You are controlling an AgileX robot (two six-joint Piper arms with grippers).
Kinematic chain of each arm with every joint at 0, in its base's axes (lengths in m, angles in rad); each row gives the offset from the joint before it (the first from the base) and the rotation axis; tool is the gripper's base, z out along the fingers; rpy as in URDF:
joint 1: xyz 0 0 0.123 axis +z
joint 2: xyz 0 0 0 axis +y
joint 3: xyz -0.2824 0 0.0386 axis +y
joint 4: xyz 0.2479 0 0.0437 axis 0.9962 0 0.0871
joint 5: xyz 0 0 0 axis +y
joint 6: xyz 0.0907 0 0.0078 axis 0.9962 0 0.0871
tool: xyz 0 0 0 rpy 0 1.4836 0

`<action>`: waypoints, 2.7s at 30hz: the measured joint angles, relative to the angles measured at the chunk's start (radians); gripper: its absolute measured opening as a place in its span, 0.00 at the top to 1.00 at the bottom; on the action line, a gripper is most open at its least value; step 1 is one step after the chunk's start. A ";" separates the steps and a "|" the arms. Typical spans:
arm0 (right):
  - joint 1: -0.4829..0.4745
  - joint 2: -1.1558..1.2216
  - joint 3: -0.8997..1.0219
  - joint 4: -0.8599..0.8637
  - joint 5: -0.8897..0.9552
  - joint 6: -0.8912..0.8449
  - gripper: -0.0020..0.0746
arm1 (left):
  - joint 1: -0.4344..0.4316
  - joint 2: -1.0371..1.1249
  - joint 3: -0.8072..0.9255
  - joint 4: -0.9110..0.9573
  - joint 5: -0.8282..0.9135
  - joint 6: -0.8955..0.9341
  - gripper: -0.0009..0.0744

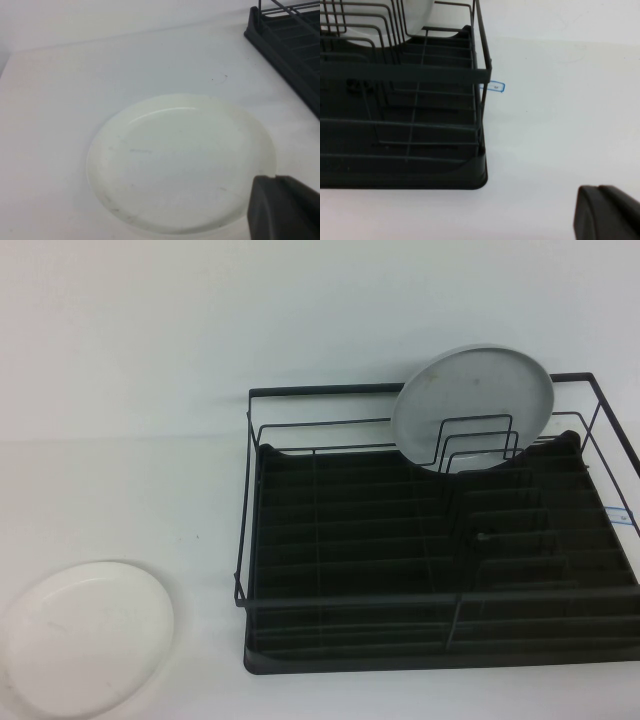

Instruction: Place plate on rack

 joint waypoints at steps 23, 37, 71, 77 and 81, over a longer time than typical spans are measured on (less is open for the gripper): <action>0.001 0.000 0.000 0.000 -0.059 0.000 0.95 | 0.000 0.000 0.000 -0.025 -0.379 -0.038 0.99; 0.001 0.000 0.000 0.000 -0.452 -0.005 0.95 | 0.000 0.000 0.000 -0.065 -0.534 -0.042 0.99; 0.004 0.399 -0.483 0.172 0.108 -0.292 0.95 | 0.197 0.987 -0.687 0.142 0.206 -0.296 0.75; 0.004 0.439 -0.487 0.322 0.174 -0.400 0.95 | 0.287 1.134 -0.688 0.116 0.190 -0.281 0.47; 0.005 0.459 -0.487 0.365 0.214 -0.406 0.95 | 0.315 1.242 -0.714 0.032 0.176 -0.190 0.51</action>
